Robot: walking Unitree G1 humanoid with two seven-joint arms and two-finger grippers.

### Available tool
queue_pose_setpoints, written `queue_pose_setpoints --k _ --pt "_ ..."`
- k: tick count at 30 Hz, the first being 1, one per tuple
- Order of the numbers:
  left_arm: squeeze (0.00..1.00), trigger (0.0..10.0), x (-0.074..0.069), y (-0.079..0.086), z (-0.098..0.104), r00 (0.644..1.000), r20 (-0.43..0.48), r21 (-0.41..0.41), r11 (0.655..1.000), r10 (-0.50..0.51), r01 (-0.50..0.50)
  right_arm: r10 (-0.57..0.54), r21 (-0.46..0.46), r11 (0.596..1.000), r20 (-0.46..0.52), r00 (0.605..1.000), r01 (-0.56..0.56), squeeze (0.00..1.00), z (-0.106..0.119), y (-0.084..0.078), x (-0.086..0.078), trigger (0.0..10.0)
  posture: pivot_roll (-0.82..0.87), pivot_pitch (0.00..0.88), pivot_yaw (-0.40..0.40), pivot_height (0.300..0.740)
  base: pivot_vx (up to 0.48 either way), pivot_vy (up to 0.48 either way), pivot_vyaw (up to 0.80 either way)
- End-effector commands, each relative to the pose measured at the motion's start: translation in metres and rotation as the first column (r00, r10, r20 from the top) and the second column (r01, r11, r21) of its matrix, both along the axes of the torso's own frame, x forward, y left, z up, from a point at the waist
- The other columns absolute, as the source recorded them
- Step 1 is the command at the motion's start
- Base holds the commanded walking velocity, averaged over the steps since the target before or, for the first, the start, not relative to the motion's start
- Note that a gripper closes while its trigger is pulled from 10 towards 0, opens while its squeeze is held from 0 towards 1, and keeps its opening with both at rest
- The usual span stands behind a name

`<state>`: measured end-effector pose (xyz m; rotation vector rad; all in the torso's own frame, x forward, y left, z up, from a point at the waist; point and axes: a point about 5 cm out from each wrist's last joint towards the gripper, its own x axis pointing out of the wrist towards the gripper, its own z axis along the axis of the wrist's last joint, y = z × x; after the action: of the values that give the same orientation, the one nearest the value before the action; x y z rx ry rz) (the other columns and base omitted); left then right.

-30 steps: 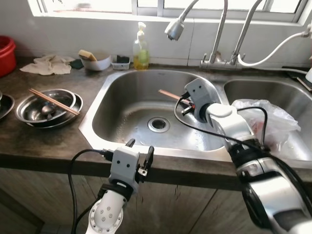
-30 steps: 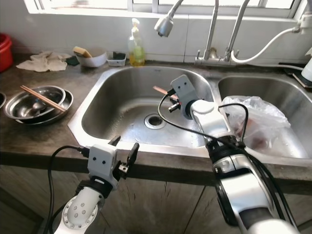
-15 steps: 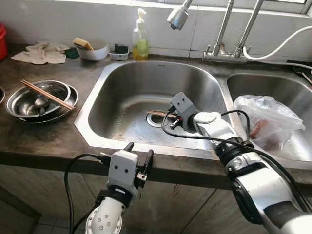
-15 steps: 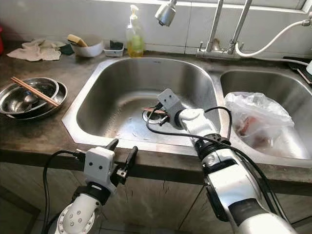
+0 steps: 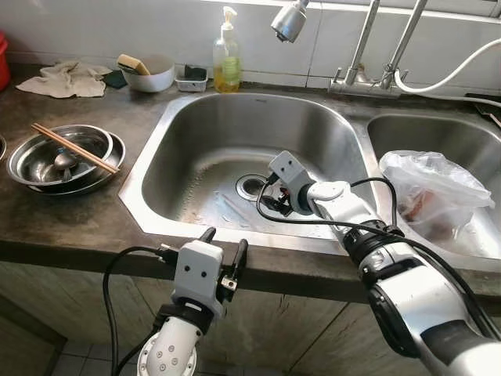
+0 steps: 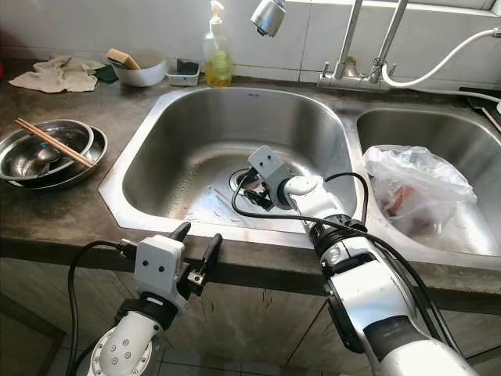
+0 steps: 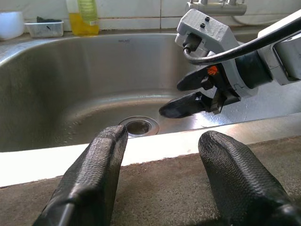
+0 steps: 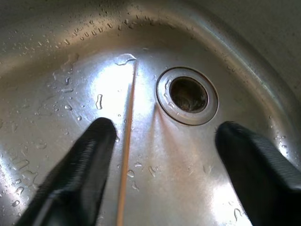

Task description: Kitchen organization

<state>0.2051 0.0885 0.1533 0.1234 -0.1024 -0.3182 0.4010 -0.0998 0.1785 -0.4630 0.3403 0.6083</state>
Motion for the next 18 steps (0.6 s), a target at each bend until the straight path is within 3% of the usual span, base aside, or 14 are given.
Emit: queue_pose_setpoints --k 1,7,8,10,14,18 --pt "0.0 10.0 -0.002 -0.001 -0.004 0.999 -0.035 0.009 1.0 -0.001 0.002 0.01 -0.002 1.0 0.007 1.0 -0.01 0.87 0.004 0.002 0.002 10.0 0.18 0.169 -0.087 0.74 0.0 0.0 0.0" --pt "0.0 10.0 -0.002 -0.001 -0.004 0.999 -0.035 0.009 1.0 -0.001 0.001 0.011 -0.002 1.0 0.007 1.0 -0.011 0.87 0.004 0.002 0.002 10.0 0.18 0.169 -0.087 0.74 0.0 0.0 0.0" --pt "0.0 10.0 0.005 0.001 -0.005 1.0 -0.024 0.014 1.0 0.003 -0.002 -0.06 0.095 0.994 0.129 0.99 0.048 0.0 0.026 -0.014 0.003 10.0 0.17 0.131 -0.059 0.74 0.0 0.0 0.0" --pt "0.0 10.0 0.011 0.003 -0.005 1.0 -0.014 0.02 1.0 0.006 -0.006 -0.14 0.208 0.974 0.229 0.963 0.093 0.0 0.047 -0.03 -0.001 10.0 0.17 0.131 -0.059 0.74 0.0 0.0 0.0" --pt "0.0 10.0 0.014 0.004 -0.005 1.0 -0.008 0.025 1.0 0.01 -0.01 -0.221 0.386 0.92 0.368 0.903 0.068 0.0 0.076 -0.033 -0.01 10.0 0.17 0.119 -0.049 0.74 0.0 0.0 0.0" --pt "0.0 10.0 0.016 0.005 -0.006 1.0 -0.006 0.028 1.0 0.013 -0.013 -0.246 0.408 0.912 0.448 0.86 0.047 0.0 0.087 -0.035 -0.022 10.0 0.16 0.107 -0.048 0.74 0.0 0.0 0.0"
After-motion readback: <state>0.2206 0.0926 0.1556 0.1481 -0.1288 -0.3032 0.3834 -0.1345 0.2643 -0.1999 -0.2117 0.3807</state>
